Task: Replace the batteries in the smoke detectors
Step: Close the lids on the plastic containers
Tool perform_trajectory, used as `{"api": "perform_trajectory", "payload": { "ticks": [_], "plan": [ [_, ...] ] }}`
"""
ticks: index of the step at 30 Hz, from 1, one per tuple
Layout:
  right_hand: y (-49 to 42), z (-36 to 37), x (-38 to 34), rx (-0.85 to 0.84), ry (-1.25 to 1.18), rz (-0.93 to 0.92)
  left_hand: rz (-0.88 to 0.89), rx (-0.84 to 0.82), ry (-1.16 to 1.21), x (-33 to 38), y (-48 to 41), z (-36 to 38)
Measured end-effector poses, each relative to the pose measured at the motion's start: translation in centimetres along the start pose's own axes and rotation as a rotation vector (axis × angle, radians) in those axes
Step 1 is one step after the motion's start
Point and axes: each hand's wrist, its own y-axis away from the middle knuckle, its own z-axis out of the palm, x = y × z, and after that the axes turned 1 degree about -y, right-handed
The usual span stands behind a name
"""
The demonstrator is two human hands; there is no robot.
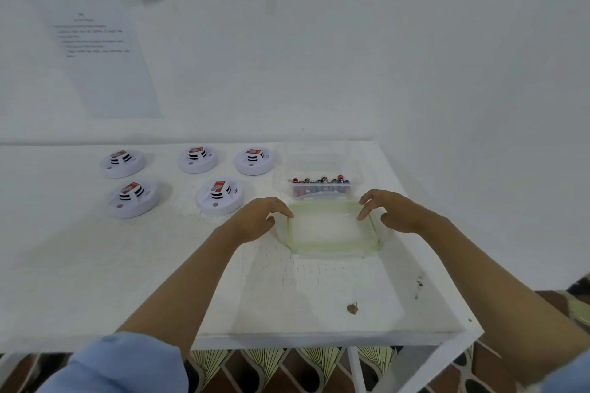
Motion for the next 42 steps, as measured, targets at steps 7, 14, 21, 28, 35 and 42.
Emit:
{"api": "perform_trajectory", "payload": {
  "ticks": [7,14,21,28,35,42],
  "plan": [
    [0.6,-0.6,0.5,-0.089,0.043,-0.030,-0.022,0.029,0.042,-0.2,0.2,-0.5],
    [1.1,-1.4,1.6,-0.094,-0.054,-0.037,-0.030,0.023,0.104,0.2,0.0,-0.7],
    [1.1,-2.3,1.6,-0.156,-0.244,-0.019,-0.038,0.124,0.359,1.4,-0.3,-1.6],
    [0.5,-2.8,1.6,-0.097,-0.512,-0.001,-0.062,0.273,0.608,2.0,-1.0,-1.4],
    [-1.4,-3.7,0.5,0.166,-0.913,-0.073,-0.066,0.473,0.866,3.5,-3.5,-2.5],
    [-6.6,-6.0,-1.7,0.454,-1.115,0.015,-0.079,0.416,0.854,2.8,-8.2,-5.0]
  ]
}}
